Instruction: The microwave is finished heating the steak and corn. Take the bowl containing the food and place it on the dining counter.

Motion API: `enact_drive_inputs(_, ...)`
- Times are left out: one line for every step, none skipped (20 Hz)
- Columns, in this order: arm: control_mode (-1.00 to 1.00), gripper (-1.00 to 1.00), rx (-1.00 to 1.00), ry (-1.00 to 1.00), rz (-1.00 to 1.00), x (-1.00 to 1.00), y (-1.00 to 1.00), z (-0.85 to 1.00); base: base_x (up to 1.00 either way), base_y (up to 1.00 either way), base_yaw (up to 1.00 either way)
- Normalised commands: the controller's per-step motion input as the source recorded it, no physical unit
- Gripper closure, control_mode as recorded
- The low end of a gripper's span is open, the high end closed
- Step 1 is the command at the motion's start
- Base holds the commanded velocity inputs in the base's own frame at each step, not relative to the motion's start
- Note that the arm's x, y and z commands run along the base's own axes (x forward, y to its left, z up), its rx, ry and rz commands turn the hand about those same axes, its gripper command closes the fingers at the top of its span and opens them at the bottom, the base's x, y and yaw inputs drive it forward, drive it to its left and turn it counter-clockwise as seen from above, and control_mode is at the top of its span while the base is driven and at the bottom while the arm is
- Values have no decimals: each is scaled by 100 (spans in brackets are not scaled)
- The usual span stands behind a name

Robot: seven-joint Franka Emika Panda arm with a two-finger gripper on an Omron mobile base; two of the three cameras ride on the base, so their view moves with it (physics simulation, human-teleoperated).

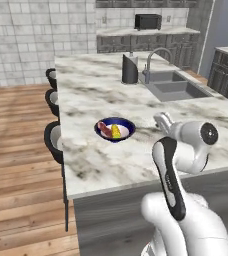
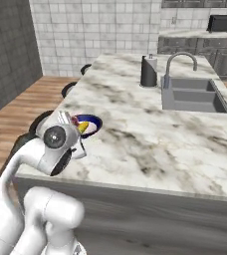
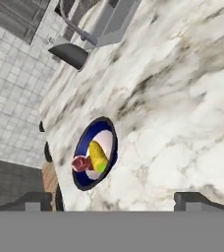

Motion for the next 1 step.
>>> enact_drive_inputs(-100, -100, 0, 4, 0, -100, -24, 100, 0, 0, 0)
